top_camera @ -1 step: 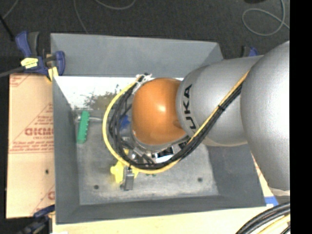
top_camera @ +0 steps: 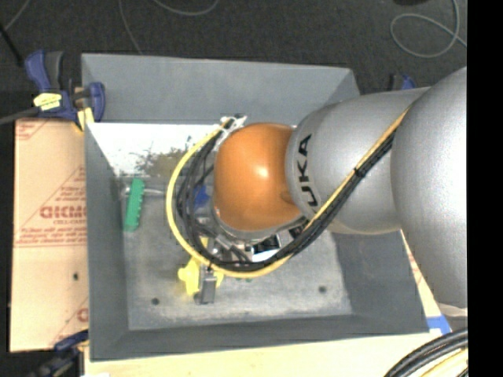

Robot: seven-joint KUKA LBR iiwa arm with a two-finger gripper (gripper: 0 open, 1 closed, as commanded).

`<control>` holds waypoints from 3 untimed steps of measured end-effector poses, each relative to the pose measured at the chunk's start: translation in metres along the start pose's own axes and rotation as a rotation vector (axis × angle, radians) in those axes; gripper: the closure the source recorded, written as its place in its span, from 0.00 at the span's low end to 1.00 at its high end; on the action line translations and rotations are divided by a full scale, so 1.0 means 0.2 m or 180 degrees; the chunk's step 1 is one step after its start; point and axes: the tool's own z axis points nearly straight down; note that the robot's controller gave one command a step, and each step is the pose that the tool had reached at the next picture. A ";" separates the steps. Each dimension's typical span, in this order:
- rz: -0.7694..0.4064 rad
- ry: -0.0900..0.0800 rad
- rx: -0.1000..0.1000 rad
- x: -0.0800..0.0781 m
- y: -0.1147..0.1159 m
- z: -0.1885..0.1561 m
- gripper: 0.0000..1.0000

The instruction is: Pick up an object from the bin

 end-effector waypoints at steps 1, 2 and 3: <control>-0.0169 0.0026 0.0002 -0.05 -0.09 0.44 1.00; -0.0166 0.0026 0.0002 -0.05 -0.09 0.44 1.00; -0.0266 0.0025 0.0000 -0.04 -0.09 0.08 1.00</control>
Offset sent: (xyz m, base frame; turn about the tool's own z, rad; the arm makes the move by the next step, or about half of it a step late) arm 0.0000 0.0000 0.0000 0.0000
